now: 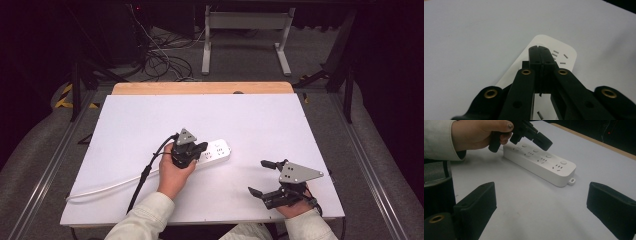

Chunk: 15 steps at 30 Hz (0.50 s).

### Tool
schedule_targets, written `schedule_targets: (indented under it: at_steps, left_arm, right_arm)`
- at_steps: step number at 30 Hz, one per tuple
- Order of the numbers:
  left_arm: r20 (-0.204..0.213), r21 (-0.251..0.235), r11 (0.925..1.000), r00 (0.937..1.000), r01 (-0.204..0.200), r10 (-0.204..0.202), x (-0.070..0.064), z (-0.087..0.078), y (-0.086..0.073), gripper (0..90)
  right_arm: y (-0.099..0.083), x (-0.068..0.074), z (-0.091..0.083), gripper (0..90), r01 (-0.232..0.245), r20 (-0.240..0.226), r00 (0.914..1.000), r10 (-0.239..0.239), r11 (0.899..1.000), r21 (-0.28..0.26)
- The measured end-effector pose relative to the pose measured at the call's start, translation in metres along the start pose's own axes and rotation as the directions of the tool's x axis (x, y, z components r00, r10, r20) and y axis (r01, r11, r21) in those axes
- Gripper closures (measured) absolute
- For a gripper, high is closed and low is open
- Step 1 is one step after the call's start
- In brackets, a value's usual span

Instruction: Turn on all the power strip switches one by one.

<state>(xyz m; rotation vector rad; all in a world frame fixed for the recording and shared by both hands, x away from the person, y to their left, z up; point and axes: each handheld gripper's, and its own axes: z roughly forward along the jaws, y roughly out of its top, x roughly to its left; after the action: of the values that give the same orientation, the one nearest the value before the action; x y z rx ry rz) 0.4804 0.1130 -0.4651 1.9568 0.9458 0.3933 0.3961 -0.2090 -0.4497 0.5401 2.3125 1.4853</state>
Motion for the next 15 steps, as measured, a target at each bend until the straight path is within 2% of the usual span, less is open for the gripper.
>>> schedule_targets:
  at_steps: [2,4,7,10,15]
  left_arm:
    - [-0.018,0.019,0.9998,0.9998,0.004,-0.004,-0.002,0.005,0.0,90.0]
    - [-0.041,0.021,0.9998,0.9991,0.004,-0.003,-0.003,0.009,0.0,89.9]
    - [-0.058,0.025,0.9993,0.998,0.027,-0.025,-0.003,0.013,-0.001,90.0]
    - [-0.08,0.027,0.9993,0.9965,0.026,-0.024,-0.001,0.014,-0.001,90.0]
    - [-0.092,0.034,0.9991,0.9956,0.024,-0.021,-0.002,0.015,-0.002,90.0]
  right_arm:
    - [0.0,0.0,0.0,9.1,0.001,-0.001,1.0,-0.001,1.0,0.001]
    - [0.0,-0.001,0.0,9.2,0.002,0.001,1.0,-0.002,1.0,0.001]
    - [0.0,-0.001,-0.001,9.1,0.002,-0.001,1.0,-0.002,1.0,-0.001]
    - [0.0,-0.001,-0.001,9.1,0.004,-0.002,1.0,-0.004,1.0,-0.002]
    - [0.0,0.0,-0.001,9.1,0.006,-0.002,1.0,-0.006,1.0,0.001]
